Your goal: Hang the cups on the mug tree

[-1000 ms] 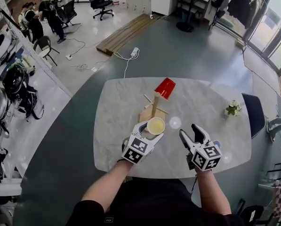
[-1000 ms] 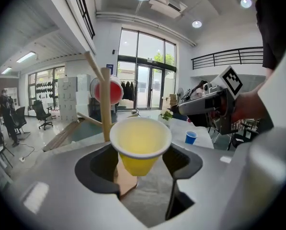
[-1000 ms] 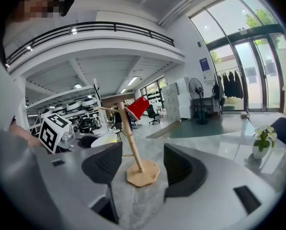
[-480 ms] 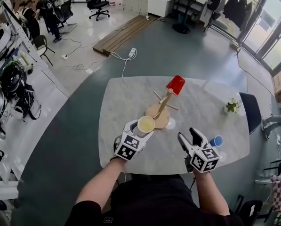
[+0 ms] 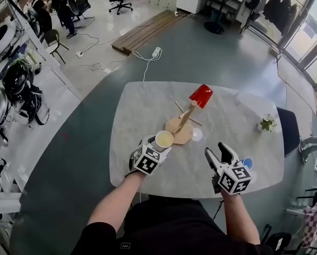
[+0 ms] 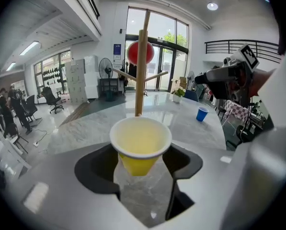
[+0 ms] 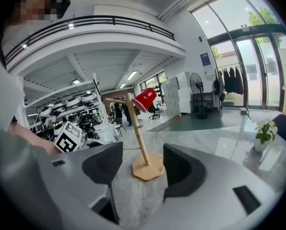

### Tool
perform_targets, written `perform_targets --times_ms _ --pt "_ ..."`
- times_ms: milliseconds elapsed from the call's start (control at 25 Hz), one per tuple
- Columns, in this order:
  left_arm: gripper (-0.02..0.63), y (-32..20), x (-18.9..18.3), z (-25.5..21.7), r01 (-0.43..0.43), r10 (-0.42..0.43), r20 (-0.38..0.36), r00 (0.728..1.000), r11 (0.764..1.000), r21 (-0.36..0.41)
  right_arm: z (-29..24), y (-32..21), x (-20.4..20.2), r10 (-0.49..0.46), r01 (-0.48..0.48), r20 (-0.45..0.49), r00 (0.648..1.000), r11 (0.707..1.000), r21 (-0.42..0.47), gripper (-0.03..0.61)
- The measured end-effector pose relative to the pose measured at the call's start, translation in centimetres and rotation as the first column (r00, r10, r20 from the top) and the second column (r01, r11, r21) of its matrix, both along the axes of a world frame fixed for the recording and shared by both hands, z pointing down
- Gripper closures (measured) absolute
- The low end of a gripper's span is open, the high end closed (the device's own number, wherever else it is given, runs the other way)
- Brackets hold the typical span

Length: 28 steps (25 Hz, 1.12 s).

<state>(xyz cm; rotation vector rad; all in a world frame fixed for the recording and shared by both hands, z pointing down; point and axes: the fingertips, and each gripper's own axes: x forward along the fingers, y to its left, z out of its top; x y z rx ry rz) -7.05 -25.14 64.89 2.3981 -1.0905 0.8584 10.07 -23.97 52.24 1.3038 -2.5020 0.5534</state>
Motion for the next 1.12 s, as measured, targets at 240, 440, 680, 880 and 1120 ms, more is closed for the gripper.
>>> perform_targets --times_ms 240,440,680,880,1120 --pt "0.316 -0.7 0.7 1.8 0.024 -0.021 0.047 0.999 0.997 -0.073 1.1 -0.8 1.4 -0.003 0.004 0.034 0.999 1.000 -0.027 0.309" --pt "0.316 -1.2 1.9 1.9 -0.004 0.009 0.079 0.997 0.997 -0.071 1.4 -1.4 2.3 -0.008 0.009 0.047 0.999 0.999 -0.031 0.309" --pt "0.316 -1.8 2.0 1.0 -0.013 0.017 0.115 0.993 0.999 -0.042 1.6 -1.7 2.7 -0.014 0.016 0.057 0.998 0.999 -0.041 0.310" --pt "0.316 -2.5 2.4 0.7 -0.028 0.031 0.138 0.990 0.999 -0.023 2.1 -2.0 2.7 -0.019 0.022 0.065 0.998 0.999 -0.049 0.310" --pt "0.316 -3.1 4.1 0.2 -0.087 0.086 0.182 0.980 0.996 -0.001 2.4 -2.3 3.4 -0.017 0.021 0.070 0.997 0.998 -0.052 0.310"
